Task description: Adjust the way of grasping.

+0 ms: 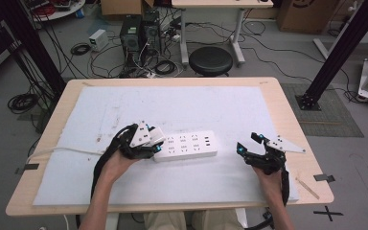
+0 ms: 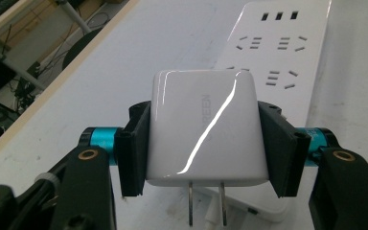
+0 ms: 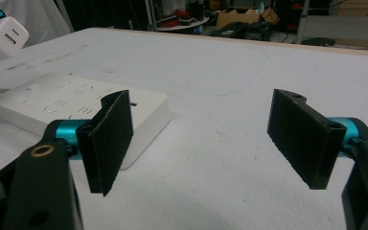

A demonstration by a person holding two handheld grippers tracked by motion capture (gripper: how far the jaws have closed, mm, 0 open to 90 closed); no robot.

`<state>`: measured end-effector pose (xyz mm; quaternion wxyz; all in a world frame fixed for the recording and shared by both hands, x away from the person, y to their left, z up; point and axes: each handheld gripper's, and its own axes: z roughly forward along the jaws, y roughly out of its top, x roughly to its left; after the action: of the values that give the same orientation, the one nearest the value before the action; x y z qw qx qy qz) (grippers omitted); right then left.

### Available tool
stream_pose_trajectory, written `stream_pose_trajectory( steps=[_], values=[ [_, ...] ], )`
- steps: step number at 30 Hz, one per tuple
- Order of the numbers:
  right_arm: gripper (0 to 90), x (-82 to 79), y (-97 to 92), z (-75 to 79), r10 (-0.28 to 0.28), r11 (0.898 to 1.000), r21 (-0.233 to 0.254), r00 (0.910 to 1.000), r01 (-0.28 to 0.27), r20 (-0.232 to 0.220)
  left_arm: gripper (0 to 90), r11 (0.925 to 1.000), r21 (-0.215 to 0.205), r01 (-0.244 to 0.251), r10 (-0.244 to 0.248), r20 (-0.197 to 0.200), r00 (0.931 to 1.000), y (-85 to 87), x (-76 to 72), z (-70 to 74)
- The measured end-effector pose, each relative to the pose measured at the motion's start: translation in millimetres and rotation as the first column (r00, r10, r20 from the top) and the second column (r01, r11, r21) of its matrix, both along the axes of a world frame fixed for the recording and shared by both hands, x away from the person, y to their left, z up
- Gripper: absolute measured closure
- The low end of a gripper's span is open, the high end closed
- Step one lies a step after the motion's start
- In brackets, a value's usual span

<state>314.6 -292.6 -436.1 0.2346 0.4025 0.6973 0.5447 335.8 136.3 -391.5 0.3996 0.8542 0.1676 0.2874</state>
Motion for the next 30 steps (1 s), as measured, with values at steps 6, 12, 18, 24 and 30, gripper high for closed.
stream_pose_trajectory(
  steps=[6, 12, 18, 24, 30],
  values=[
    [24.6, 1.7, 2.1, 1.2, 0.041, 0.999, 0.018, 0.9987, -0.041, -0.029, 42.4, 1.0, 0.002, 0.001, -0.001, 0.071, 0.9975, -16.4, -14.6, -5.0],
    [24.6, 2.8, 9.9, 7.4, 0.104, 0.992, 0.074, 0.9936, -0.101, -0.044, 42.4, 0.9997, 0.022, 0.005, -0.009, 0.15, 0.9887, -31.1, -24.5, -7.9],
    [24.7, 3.4, 25.9, 20.8, 0.205, 0.971, 0.141, 0.9774, -0.196, -0.053, 42.4, 0.9992, 0.036, 0.014, -0.023, 0.252, 0.9676, -54.2, -37.3, -13.9],
    [24.7, 5.9, 35.2, 20.8, 0.291, 0.938, 0.224, 0.9526, -0.266, -0.088, 42.4, 0.9996, 0.019, 0.021, -0.026, 0.31, 0.9504, -70.0, -45.4, -17.9],
    [24.7, 6.4, 43.1, 21.2, 0.36, 0.904, 0.281, 0.9273, -0.321, -0.101, 42.4, 0.9991, 0.032, 0.029, -0.039, 0.369, 0.9285, -82.9, -51.6, -19.3]
  ],
)
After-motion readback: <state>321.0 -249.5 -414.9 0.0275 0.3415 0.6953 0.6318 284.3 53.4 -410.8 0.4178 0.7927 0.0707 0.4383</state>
